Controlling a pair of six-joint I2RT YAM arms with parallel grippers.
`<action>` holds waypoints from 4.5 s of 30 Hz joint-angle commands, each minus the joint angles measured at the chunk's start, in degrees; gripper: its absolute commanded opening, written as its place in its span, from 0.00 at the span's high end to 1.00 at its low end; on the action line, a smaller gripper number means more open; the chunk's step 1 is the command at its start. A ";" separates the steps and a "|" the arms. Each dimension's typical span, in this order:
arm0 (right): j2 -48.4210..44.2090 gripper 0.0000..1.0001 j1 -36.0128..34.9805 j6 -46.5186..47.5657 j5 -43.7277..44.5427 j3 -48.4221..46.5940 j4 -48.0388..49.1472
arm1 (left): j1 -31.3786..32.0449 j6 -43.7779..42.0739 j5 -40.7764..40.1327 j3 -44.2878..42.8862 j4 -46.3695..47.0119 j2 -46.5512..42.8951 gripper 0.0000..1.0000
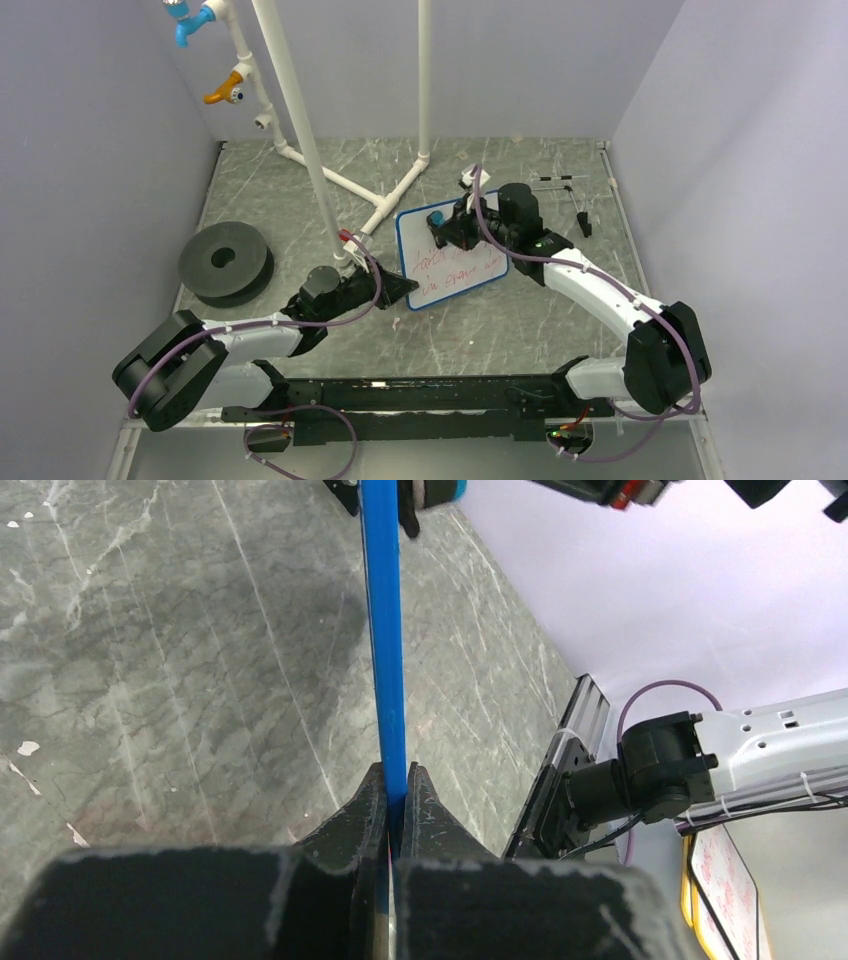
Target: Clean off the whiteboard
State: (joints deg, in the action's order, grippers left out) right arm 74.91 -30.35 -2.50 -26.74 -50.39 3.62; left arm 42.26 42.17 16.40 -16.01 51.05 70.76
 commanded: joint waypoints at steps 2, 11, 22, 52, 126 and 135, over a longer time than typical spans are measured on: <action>0.05 1.00 9.93 -5.78 8.60 2.45 3.85 | 0.77 0.81 0.38 -2.78 12.61 -3.08 1.00; 5.30 1.00 17.73 -6.80 9.80 3.01 3.21 | 0.74 1.95 1.80 -2.14 16.42 -1.39 1.00; -0.78 1.00 3.11 -2.36 -9.71 -1.03 2.30 | 0.72 3.07 0.42 0.62 21.26 0.02 1.00; -1.61 1.00 -5.07 32.37 -2.33 -5.31 -18.59 | 0.78 4.15 -0.34 1.13 24.08 1.57 1.00; 0.79 1.00 -25.94 45.66 20.89 -1.74 -22.42 | -1.12 6.85 3.72 -1.55 22.43 0.54 1.00; 1.98 1.00 -19.74 40.27 25.93 -5.96 -17.18 | -1.21 6.90 5.05 -1.28 22.34 0.62 1.00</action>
State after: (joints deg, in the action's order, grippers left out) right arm 75.85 -54.48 41.47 0.01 -53.10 -17.06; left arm 40.60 47.94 16.53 -14.26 57.74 74.41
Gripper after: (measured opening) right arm 0.118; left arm 0.040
